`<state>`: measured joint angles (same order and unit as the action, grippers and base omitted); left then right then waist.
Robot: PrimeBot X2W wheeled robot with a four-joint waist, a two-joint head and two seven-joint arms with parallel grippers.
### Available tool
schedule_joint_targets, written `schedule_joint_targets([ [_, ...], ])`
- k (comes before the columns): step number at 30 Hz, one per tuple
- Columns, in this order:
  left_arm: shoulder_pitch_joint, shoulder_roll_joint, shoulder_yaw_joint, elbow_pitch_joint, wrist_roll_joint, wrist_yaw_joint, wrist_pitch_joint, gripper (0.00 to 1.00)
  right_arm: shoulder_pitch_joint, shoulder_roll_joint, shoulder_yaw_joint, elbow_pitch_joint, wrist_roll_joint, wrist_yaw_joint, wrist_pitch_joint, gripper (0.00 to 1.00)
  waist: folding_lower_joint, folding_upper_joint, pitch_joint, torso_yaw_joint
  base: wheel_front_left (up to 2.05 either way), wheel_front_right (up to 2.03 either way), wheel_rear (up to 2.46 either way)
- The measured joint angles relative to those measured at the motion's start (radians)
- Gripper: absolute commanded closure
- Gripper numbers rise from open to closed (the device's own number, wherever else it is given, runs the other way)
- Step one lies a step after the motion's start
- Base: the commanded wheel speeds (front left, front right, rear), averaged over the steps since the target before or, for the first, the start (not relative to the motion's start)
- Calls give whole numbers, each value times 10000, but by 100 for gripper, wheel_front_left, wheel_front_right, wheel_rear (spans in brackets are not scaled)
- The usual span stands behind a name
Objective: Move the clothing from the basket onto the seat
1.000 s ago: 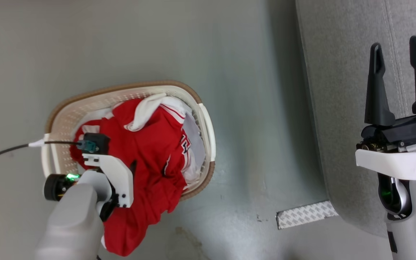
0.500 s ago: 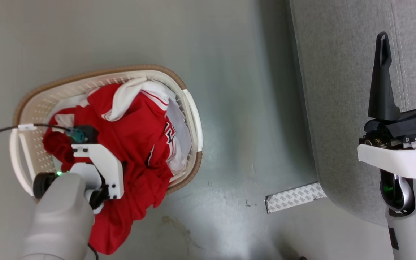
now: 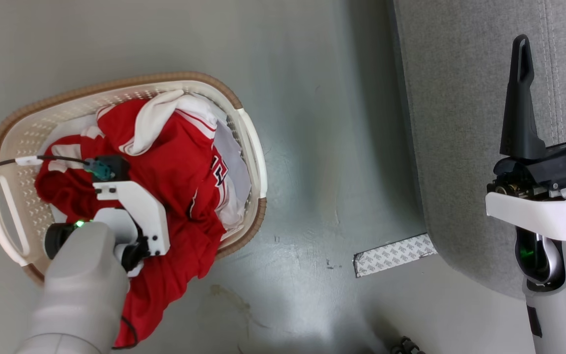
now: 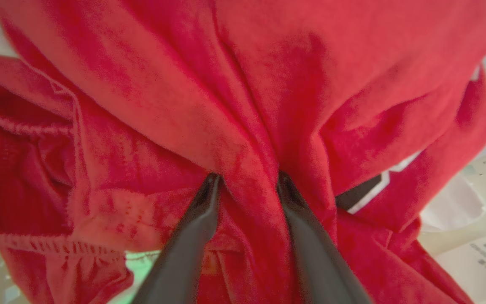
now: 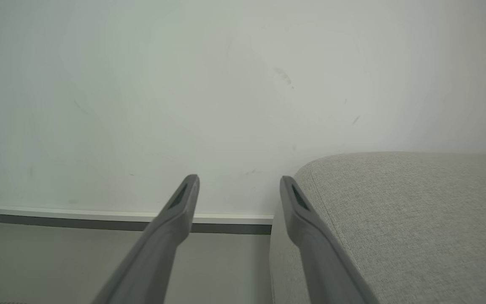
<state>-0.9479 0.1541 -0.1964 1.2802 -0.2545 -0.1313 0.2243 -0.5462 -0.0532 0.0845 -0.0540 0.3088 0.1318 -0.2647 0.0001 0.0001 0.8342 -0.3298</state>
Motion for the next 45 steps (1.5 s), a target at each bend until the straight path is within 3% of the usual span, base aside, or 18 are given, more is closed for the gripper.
schedule_joint_targets([
  [1, -14, -4, -29, 4, -25, 2, -46, 100, -2, 2, -2, 0, 0, 0, 0, 0, 0, 0, 10, 13, 0, 0, 0],
  [15, 305, -209, -878, -309, -830, 0, -1133, 100, -43, 15, -221, 186, -265, 0, 0, 0, -1, 0, -804, 434, 0, 0, 0],
  [26, 1340, -134, -2079, -1221, -1979, 0, -2359, 100, 388, -36, -182, 581, -568, 0, -2, 0, -1, 0, -2494, 934, 0, 0, 0],
  [45, 3011, 132, -3634, -3267, -3701, -2, -4180, 100, 1551, -673, 265, 1490, -339, 0, -2, 0, -2, 0, -5718, 1963, 0, 0, 0],
])
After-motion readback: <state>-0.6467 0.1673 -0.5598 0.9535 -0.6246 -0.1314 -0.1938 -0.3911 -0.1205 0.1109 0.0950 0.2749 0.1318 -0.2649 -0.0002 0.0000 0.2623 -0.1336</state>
